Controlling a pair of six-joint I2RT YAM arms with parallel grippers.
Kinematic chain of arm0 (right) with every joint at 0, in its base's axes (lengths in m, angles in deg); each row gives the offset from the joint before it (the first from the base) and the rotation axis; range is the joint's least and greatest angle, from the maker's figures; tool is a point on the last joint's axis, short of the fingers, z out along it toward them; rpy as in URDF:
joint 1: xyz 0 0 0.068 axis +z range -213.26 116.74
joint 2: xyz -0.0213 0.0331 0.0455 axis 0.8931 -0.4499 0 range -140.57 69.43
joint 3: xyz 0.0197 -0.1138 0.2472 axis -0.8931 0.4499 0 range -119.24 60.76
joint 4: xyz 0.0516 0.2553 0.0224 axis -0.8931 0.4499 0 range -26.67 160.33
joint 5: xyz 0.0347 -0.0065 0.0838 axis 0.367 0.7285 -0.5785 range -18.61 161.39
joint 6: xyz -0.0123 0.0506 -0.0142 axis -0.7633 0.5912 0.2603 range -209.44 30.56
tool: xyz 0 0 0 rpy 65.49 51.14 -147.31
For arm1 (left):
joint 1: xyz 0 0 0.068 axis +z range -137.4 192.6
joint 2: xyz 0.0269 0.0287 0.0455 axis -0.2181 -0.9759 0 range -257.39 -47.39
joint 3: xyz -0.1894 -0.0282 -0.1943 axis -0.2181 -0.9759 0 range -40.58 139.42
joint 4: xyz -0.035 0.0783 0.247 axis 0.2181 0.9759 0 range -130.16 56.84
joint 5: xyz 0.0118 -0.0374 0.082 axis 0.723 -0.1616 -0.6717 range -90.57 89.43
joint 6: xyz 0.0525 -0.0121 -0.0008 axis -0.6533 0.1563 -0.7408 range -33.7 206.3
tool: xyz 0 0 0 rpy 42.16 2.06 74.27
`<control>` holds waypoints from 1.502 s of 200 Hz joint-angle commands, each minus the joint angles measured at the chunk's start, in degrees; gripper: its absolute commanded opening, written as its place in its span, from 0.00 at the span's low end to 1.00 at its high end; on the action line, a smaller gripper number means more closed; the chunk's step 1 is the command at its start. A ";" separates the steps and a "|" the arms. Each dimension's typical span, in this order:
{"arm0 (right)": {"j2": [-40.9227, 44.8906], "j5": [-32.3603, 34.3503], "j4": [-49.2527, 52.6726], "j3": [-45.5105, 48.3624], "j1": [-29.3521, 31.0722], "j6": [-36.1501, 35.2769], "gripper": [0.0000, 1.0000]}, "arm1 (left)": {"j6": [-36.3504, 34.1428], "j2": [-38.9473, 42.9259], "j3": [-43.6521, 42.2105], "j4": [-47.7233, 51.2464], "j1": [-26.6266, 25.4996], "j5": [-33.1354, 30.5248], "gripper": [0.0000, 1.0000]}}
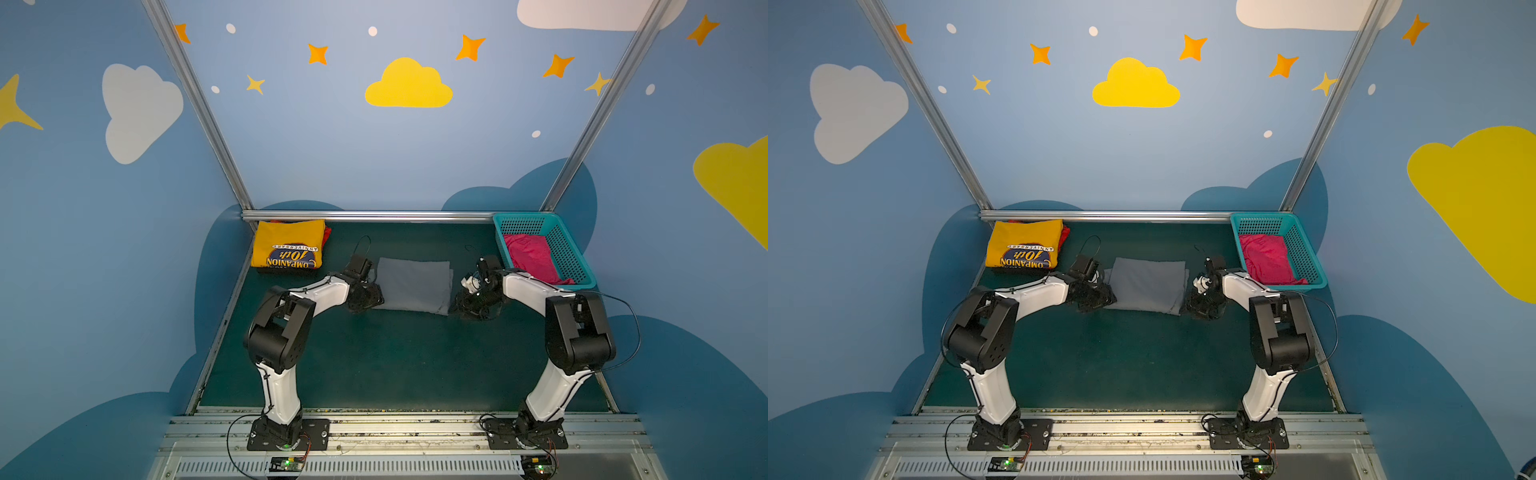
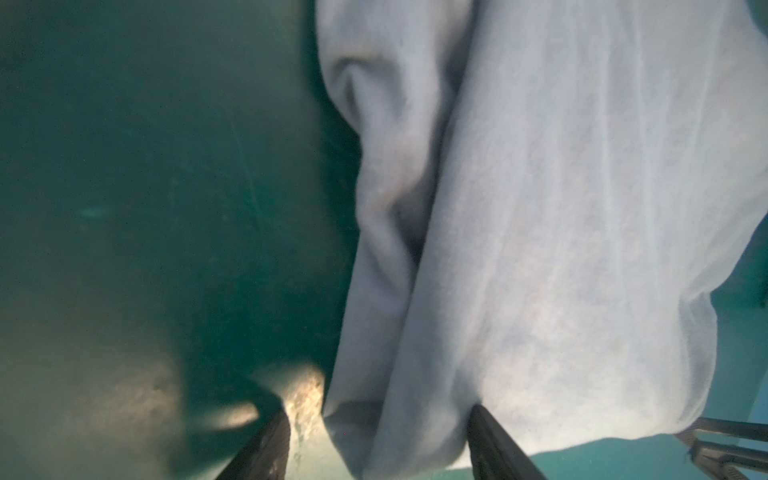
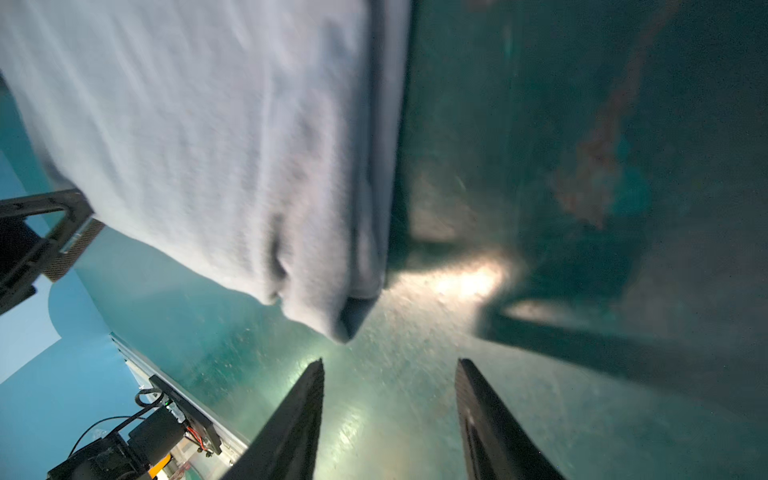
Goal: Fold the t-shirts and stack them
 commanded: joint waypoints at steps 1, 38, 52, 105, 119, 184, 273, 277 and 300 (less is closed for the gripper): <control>-1.77 -0.96 -1.34 -2.60 0.92 0.34 0.54 | -0.62 -0.56 -1.19 -1.63 -0.24 -1.11 0.66; -4.05 -1.42 -1.41 -4.64 2.49 0.86 0.47 | -0.26 -1.16 -1.12 -2.43 -0.44 -1.13 0.50; -4.78 -0.96 -1.08 -5.08 2.98 0.86 0.40 | -0.18 -1.35 -0.96 -2.49 -0.49 -1.15 0.45; -5.70 0.34 -0.40 -4.60 3.07 0.97 0.08 | 0.36 -1.33 -0.66 -2.76 -0.56 -1.10 0.18; -5.74 0.64 -0.25 -4.51 2.99 0.89 0.00 | 0.53 -1.38 -0.58 -2.61 -0.53 -1.34 0.09; -4.04 3.23 2.42 -4.26 1.04 -1.22 0.00 | -0.17 0.19 -0.75 0.06 -0.01 -6.28 0.05; -3.29 1.99 3.81 -3.37 0.25 -2.56 0.00 | -0.69 2.90 -3.55 0.41 0.76 -2.64 0.05; -3.08 2.01 3.94 -3.37 0.31 -2.61 0.03 | -0.69 3.07 -3.55 0.65 0.60 -2.45 0.05; -1.23 2.27 5.13 -3.92 0.43 -3.07 0.28 | -0.81 4.80 -2.88 2.58 -0.18 -2.44 0.34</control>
